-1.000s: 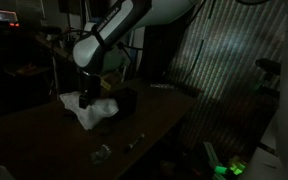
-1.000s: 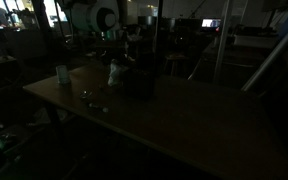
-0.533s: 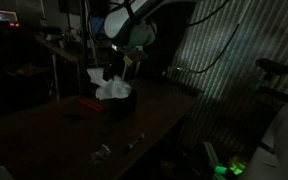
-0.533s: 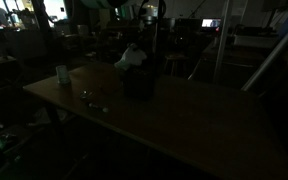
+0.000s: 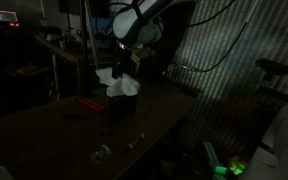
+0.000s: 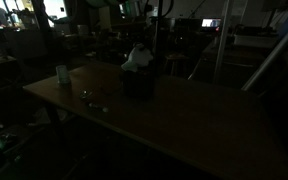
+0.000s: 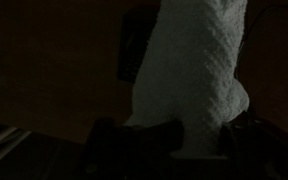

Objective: Put the towel in the box

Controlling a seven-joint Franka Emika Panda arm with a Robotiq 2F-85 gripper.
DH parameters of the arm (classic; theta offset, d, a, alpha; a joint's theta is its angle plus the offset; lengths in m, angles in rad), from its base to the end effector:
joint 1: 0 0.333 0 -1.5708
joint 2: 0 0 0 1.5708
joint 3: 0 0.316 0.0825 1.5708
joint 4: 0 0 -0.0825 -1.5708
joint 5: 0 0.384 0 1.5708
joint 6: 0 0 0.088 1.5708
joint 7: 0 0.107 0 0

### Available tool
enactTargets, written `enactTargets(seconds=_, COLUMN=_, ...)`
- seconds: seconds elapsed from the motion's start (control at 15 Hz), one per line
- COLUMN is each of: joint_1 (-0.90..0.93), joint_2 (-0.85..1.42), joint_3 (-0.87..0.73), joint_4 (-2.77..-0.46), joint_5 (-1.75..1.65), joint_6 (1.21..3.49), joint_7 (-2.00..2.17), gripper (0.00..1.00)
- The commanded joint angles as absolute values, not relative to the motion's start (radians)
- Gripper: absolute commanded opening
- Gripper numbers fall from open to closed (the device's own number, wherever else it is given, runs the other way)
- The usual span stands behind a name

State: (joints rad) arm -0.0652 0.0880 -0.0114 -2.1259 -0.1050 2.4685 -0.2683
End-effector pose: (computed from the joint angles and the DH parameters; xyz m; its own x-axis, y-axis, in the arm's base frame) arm 0.5771 -0.0440 0.3949 0.9375 0.2720 0.2170 0.2439 -0.9585 0.1477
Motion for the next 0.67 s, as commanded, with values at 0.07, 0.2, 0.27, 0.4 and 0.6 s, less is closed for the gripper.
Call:
enactTargets(seconds=0.07, joint_1=-0.055, joint_2=0.148, joint_3=-0.023, joint_4=-2.103, joint_5=-0.170, joint_6=2.443, joint_7=-0.251, gripper=0.00)
enactTargets(seconds=0.2, joint_1=-0.056, joint_2=0.181, joint_3=-0.023, joint_4=-2.092, joint_5=-0.175, joint_6=2.436, joint_7=-0.255, gripper=0.00)
enactTargets(seconds=0.27, joint_1=-0.058, joint_2=0.198, joint_3=-0.022, joint_4=-2.086, joint_5=-0.167, joint_6=2.435, joint_7=-0.260, gripper=0.00)
enactTargets(seconds=0.4, joint_1=-0.058, joint_2=0.230, joint_3=-0.021, joint_4=-2.071, joint_5=-0.164, joint_6=2.431, joint_7=-0.261, gripper=0.00)
enactTargets(seconds=0.6, joint_1=-0.066, joint_2=0.275, joint_3=-0.016, joint_4=-2.043, joint_5=-0.141, joint_6=2.422, joint_7=-0.278, gripper=0.00)
